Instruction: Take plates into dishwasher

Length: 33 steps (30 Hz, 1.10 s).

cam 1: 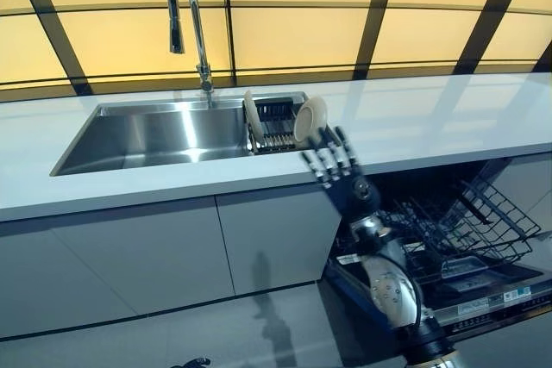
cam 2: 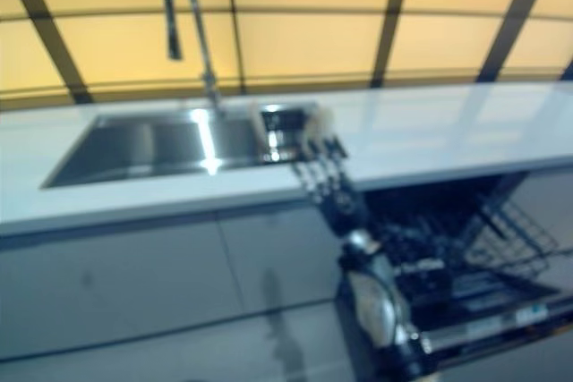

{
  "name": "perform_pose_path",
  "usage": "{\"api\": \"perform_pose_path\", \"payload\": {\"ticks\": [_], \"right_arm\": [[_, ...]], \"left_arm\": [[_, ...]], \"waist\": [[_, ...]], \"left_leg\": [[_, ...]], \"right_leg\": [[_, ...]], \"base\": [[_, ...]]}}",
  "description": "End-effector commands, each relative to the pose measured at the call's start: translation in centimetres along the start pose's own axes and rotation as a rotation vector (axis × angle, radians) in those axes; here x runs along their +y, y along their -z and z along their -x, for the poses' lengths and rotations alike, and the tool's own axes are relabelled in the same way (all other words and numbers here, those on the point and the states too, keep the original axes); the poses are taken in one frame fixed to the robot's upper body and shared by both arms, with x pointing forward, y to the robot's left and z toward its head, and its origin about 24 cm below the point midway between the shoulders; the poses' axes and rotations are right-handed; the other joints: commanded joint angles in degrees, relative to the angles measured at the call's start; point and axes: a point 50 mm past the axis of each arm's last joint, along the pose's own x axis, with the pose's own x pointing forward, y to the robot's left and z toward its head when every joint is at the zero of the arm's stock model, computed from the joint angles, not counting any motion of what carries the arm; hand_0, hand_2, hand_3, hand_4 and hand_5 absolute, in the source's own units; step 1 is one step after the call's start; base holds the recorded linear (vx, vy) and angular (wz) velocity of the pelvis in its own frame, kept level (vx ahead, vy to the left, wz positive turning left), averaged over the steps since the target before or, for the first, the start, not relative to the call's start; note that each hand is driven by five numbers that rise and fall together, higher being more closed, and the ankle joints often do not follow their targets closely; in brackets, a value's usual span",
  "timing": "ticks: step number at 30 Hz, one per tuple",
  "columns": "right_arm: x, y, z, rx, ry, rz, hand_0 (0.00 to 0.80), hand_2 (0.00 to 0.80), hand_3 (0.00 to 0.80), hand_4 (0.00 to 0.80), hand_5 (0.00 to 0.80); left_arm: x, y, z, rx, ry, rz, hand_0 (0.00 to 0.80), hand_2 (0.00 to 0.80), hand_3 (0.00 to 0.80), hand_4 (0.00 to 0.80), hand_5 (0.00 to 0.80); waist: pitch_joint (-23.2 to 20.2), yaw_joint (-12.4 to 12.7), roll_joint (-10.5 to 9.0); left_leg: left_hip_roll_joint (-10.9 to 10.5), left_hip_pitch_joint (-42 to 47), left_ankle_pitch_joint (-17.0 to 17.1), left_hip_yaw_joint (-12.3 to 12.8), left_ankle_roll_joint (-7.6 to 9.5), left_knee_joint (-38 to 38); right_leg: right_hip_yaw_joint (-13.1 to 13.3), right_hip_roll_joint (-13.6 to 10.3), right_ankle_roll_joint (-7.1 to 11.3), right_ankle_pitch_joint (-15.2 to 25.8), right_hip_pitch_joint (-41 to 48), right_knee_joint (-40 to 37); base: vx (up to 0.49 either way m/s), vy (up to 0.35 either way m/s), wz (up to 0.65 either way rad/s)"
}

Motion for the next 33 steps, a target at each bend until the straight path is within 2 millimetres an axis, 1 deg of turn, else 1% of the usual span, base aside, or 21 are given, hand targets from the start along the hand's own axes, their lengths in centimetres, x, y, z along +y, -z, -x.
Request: {"api": "perform_pose_path", "payload": {"ticks": [1, 4, 6, 9, 10, 11, 13, 14, 15, 16, 18, 20, 22, 23, 24, 25, 27, 28, 31, 32, 33], "right_arm": [[2.1, -6.2, -3.0, -0.338, -0.050, 0.122, 0.000, 0.000, 0.000, 0.000, 0.000], [2.6, -6.8, -3.7, -0.352, -0.059, 0.126, 0.000, 0.000, 0.000, 0.000, 0.000], [3.0, -7.1, -4.4, -0.355, -0.072, 0.120, 0.000, 0.000, 0.000, 0.000, 0.000], [3.9, -7.6, -5.1, -0.381, -0.101, 0.148, 0.000, 0.000, 0.000, 0.000, 0.000], [4.0, -7.6, -5.2, -0.383, -0.103, 0.151, 0.000, 0.000, 0.000, 0.000, 0.000], [4.2, -7.9, -5.4, -0.392, -0.105, 0.170, 0.000, 0.000, 0.000, 0.000, 0.000], [4.2, -8.1, -5.5, -0.397, -0.093, 0.172, 0.000, 0.000, 0.000, 0.000, 0.000], [4.2, -8.1, -5.5, -0.400, -0.080, 0.174, 0.000, 0.000, 0.000, 0.000, 0.000], [4.2, -8.1, -5.5, -0.403, -0.067, 0.177, 0.000, 0.000, 0.000, 0.000, 0.000], [4.1, -8.2, -5.5, -0.404, -0.061, 0.176, 0.000, 0.000, 0.000, 0.000, 0.000], [3.9, -8.4, -5.8, -0.406, -0.052, 0.173, 0.000, 0.000, 0.000, 0.000, 0.000], [3.8, -8.7, -6.2, -0.407, -0.052, 0.176, 0.000, 0.000, 0.000, 0.000, 0.000], [3.4, -8.9, -6.4, -0.402, -0.054, 0.195, 0.000, 0.000, 0.000, 0.000, 0.000], [3.1, -9.1, -6.4, -0.398, -0.053, 0.207, 0.000, 0.000, 0.000, 0.000, 0.000], [3.0, -9.3, -6.5, -0.393, -0.044, 0.217, 0.000, 0.000, 0.000, 0.000, 0.000], [2.6, -9.4, -6.4, -0.387, -0.026, 0.222, 0.000, 0.000, 0.000, 0.000, 0.000], [2.1, -9.6, -6.3, -0.379, 0.004, 0.230, 0.000, 0.000, 0.000, 0.000, 0.000], [1.9, -9.6, -6.1, -0.377, 0.017, 0.234, 0.000, 0.000, 0.000, 0.000, 0.000], [1.6, -9.8, -5.8, -0.380, 0.033, 0.254, 0.000, 0.000, 0.000, 0.000, 0.000], [1.3, -9.8, -5.7, -0.378, 0.032, 0.259, 0.000, 0.000, 0.000, 0.000, 0.000], [1.2, -9.7, -5.6, -0.373, 0.037, 0.262, 0.000, 0.000, 0.000, 0.000, 0.000]], "left_arm": [[-0.3, -0.3, -0.3, 0.006, 0.001, -0.007, 0.000, 0.000, 0.000, 0.000, 0.000], [-0.2, -0.9, -0.3, -0.006, -0.001, -0.007, 0.000, 0.000, 0.000, 0.000, 0.000], [0.2, -1.4, -0.3, -0.015, -0.011, -0.015, 0.000, 0.000, 0.000, 0.000, 0.000], [0.9, -2.2, -0.4, -0.032, -0.027, -0.033, 0.000, 0.000, 0.000, 0.000, 0.000], [1.0, -2.3, -0.4, -0.033, -0.028, -0.036, 0.000, 0.000, 0.000, 0.000, 0.000], [1.2, -2.3, -0.4, -0.027, -0.030, -0.050, 0.000, 0.000, 0.000, 0.000, 0.000], [1.3, -2.0, -0.4, -0.012, -0.027, -0.069, 0.000, 0.000, 0.000, 0.000, 0.000], [1.3, -1.7, -0.4, 0.001, -0.023, -0.083, 0.000, 0.000, 0.000, 0.000, 0.000], [1.3, -1.4, -0.4, 0.016, -0.022, -0.090, 0.000, 0.000, 0.000, 0.000, 0.000], [1.3, -1.2, -0.4, 0.031, -0.023, -0.086, 0.000, 0.000, 0.000, 0.000, 0.000], [1.2, -0.7, -0.3, 0.060, -0.024, -0.067, 0.000, 0.000, 0.000, 0.000, 0.000], [1.2, -0.4, -0.3, 0.072, -0.022, -0.062, 0.000, 0.000, 0.000, 0.000, 0.000], [1.0, -0.1, -0.3, 0.085, -0.020, -0.064, 0.000, 0.000, 0.000, 0.000, 0.000], [0.8, 0.2, -0.3, 0.090, -0.018, -0.066, 0.000, 0.000, 0.000, 0.000, 0.000], [0.5, 0.5, -0.3, 0.092, -0.015, -0.071, 0.000, 0.000, 0.000, 0.000, 0.000], [0.2, 0.7, -0.3, 0.095, -0.009, -0.079, 0.000, 0.000, 0.000, 0.000, 0.000], [-0.1, 0.9, -0.3, 0.100, -0.002, -0.092, 0.000, 0.000, 0.000, 0.000, 0.000], [-0.2, 1.0, -0.3, 0.101, 0.001, -0.099, 0.000, 0.000, 0.000, 0.000, 0.000], [-0.5, 1.3, -0.3, 0.106, 0.015, -0.109, 0.000, 0.000, 0.000, 0.000, 0.000], [-0.8, 1.7, -0.2, 0.115, 0.017, -0.105, 0.000, 0.000, 0.000, 0.000, 0.000], [-1.0, 2.1, -0.2, 0.128, 0.015, -0.095, 0.000, 0.000, 0.000, 0.000, 0.000]], "waist": [[3.34, -0.63, -1.23], [3.75, -0.31, -1.24], [4.29, 0.10, -1.40], [4.96, 0.57, -1.43], [4.97, 0.62, -1.41], [5.01, 0.78, -1.25], [4.94, 0.85, -0.75], [5.08, 0.75, -0.39], [5.33, 0.55, -0.04], [5.57, 0.38, 0.10], [5.85, -0.27, -0.33], [5.95, -0.88, -1.16], [6.09, -1.93, -2.10], [6.04, -2.38, -2.22], [5.89, -2.89, -2.27], [5.77, -3.42, -2.19], [5.87, -3.91, -2.02], [6.05, -4.22, -2.13], [5.92, -5.03, -2.50], [5.39, -5.29, -2.54], [4.93, -5.39, -2.40]], "left_leg": [[-5.90, 1.66, -4.98, 1.08, 6.51, 0.29], [-6.38, 1.70, -5.12, 1.38, 7.15, 0.47], [-6.81, 1.47, -5.28, 1.43, 7.68, 1.05], [-7.96, 0.53, -5.40, 0.15, 8.59, 2.18], [-8.17, 0.30, -5.37, -0.17, 8.73, 2.32], [-8.84, -0.23, -5.18, -1.77, 9.17, 2.65], [-9.26, -0.78, -4.86, -3.93, 9.87, 2.96], [-9.33, -0.71, -4.95, -4.60, 10.21, 3.17], [-9.25, -0.38, -5.18, -5.09, 10.34, 3.44], [-9.16, 0.09, -5.35, -5.15, 10.28, 3.45], [-9.35, 1.63, -5.96, -4.69, 9.98, 3.01], [-10.20, 2.87, -6.80, -4.49, 9.81, 2.74], [-11.39, 4.80, -8.53, -5.01, 9.31, 2.80], [-11.78, 5.63, -9.04, -5.50, 8.98, 2.85], [-12.16, 6.57, -9.44, -6.27, 8.79, 2.80], [-12.52, 7.78, -9.83, -7.26, 8.76, 2.79], [-12.65, 9.84, -10.84, -7.90, 8.76, 3.04], [-12.82, 10.94, -12.12, -8.20, 9.05, 3.64], [-13.34, 12.72, -16.42, -9.10, 9.81, 6.53], [-13.44, 13.33, -17.94, -9.19, 9.61, 7.89], [-13.22, 13.82, -18.64, -8.44, 9.06, 8.83]], "right_leg": [[1.00, -0.84, 1.27, -1.41, -0.59, 3.94], [0.98, -1.95, 1.83, -0.99, -1.47, 6.07], [0.97, -3.10, 2.02, 0.03, -2.46, 8.81], [1.61, -5.30, 1.89, 2.46, -4.39, 14.38], [1.83, -5.65, 1.83, 2.81, -4.70, 15.31], [2.72, -6.73, 1.60, 4.44, -5.72, 18.65], [4.90, -8.05, 1.41, 7.28, -8.26, 25.93], [5.70, -8.45, 1.60, 9.36, -10.45, 30.98], [6.39, -8.31, 1.75, 10.67, -12.86, 35.17], [6.51, -8.13, 1.84, 10.96, -14.71, 37.17], [5.65, -6.58, 1.99, 10.62, -17.04, 35.36], [4.51, -4.94, 1.94, 10.08, -17.98, 29.95], [2.64, -2.24, 1.95, 8.50, -17.80, 17.95], [2.22, -0.62, 1.93, 7.65, -17.72, 13.29], [2.43, 1.03, 1.97, 7.57, -18.13, 9.30], [2.35, 2.27, 2.06, 8.31, -19.40, 6.42], [0.30, 2.83, 1.89, 9.45, -21.76, 5.28], [-0.64, 2.61, 1.73, 10.12, -23.09, 5.75], [-1.21, 1.33, 1.29, 11.67, -24.73, 8.24], [-1.40, 1.00, 1.14, 11.27, -23.74, 7.92], [-2.16, 0.75, 1.03, 10.62, -22.79, 8.55]], "base": [[-0.005, 0.117, -0.04], [-0.020, 0.106, -0.04], [-0.033, 0.121, -0.06], [-0.025, 0.150, 0.02], [-0.002, 0.189, 0.05], [0.003, 0.192, 0.08], [0.019, 0.230, 0.05], [0.041, 0.224, -0.12], [0.056, 0.199, -0.04], [0.090, 0.163, 0.14], [0.133, 0.086, 0.24], [0.219, -0.010, 0.22], [0.367, -0.058, 0.25], [0.423, -0.054, 0.24], [0.479, -0.052, 0.36], [0.468, -0.052, 0.49], [0.464, -0.069, 0.38], [0.462, -0.088, -0.07], [0.429, -0.111, -0.20], [0.487, -0.173, 0.30], [0.491, -0.196, 0.36]]}}
